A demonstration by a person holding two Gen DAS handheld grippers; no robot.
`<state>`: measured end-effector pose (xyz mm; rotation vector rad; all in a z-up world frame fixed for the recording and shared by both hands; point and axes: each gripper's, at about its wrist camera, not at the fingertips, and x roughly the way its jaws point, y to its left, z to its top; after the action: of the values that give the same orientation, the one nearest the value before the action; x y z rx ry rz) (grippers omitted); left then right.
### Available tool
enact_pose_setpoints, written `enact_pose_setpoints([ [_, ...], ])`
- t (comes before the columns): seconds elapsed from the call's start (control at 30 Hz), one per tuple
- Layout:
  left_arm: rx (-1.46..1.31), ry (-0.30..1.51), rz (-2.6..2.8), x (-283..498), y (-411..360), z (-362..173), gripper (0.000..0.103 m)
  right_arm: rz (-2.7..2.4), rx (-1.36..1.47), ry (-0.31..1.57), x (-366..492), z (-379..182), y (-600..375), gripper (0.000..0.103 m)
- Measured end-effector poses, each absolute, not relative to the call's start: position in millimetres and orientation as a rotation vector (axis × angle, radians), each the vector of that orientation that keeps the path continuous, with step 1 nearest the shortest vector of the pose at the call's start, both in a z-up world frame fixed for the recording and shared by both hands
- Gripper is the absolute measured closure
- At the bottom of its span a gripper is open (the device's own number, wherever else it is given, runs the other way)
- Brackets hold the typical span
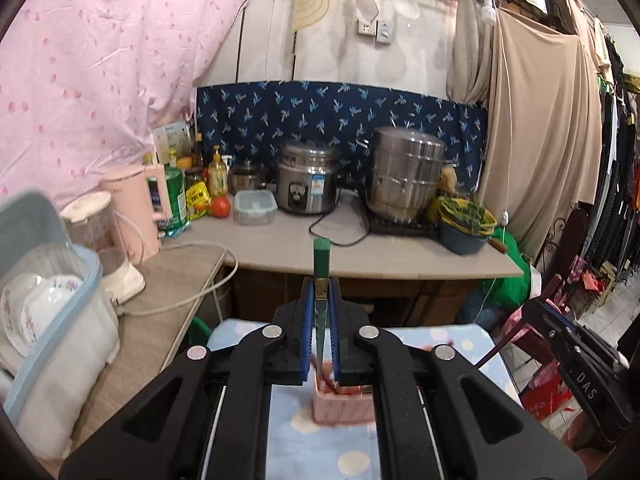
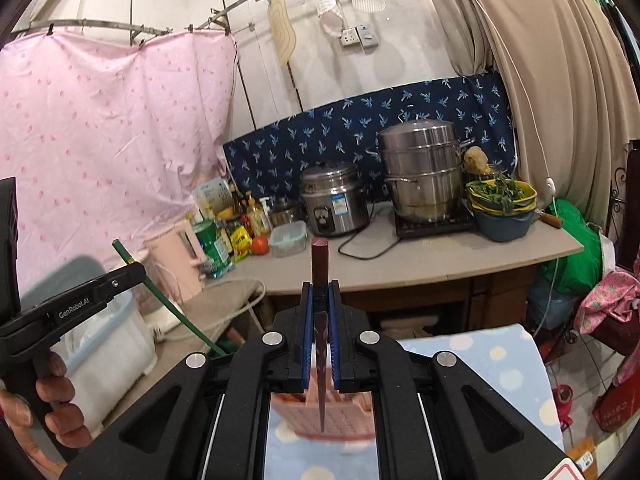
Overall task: Organize utensils
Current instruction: 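Lift both chopsticks, lower them into the pink holder and open both grippers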
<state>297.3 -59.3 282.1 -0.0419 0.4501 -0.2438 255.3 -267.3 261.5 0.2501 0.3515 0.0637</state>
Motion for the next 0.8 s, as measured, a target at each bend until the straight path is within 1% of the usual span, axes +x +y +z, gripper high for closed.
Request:
enact_pose_setpoints([
  [0.13, -0.035, 0.416, -0.239, 321.2, -69.9, 290.0, 0.096, 0.051, 0.251, 0.312, 280.8, 272.6, -269.7, 0.096],
  [0.3, -0.024, 0.434, -0.254, 342.8, -82.4, 279.4, 0.096, 0.031, 0.269, 0.354, 311.1, 254.3, -275.7, 0.096],
  [0.6, -0.029, 0.534, -0.284, 369.1, -90.7, 224.8, 0.096, 0.037, 0.264, 0.472, 335.2, 201.4, -271.5, 0.096],
  [0.8, -0.038, 0.595, -0.298, 374.8, -91.1, 198.0, 0.096, 0.044, 0.245, 0.521, 341.7, 178.3, -261.0, 0.096],
])
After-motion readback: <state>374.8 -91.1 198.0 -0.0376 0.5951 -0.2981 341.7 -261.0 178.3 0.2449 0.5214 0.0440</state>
